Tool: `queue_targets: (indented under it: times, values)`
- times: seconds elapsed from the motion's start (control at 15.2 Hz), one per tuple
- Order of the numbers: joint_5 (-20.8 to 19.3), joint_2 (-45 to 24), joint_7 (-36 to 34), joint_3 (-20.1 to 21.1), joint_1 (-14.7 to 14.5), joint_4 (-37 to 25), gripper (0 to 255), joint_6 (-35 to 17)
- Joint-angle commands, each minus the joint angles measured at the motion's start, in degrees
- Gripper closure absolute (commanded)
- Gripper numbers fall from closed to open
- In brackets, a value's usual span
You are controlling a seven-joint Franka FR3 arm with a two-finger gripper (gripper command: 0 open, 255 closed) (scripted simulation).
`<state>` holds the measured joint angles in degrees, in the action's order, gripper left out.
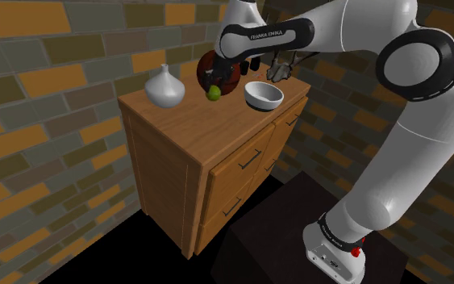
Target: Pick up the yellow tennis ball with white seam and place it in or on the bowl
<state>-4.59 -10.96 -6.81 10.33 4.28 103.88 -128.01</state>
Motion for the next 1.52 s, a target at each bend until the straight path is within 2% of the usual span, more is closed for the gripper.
queue_targets:
  times: [0.0,0.33,0.92,1.45]
  values:
    - [0.2,0.4,0.1,0.0,0.0,-0.9,255,1.3]
    - [0.5,1.2,0.4,0.1,0.0,-3.6,255,4.8]
    - [4.3,0.9,13.2,-4.0,7.1,-5.0,255,5.7]
    - [7.3,-2.9,23.8,-7.3,13.3,-11.2,255,8.4]
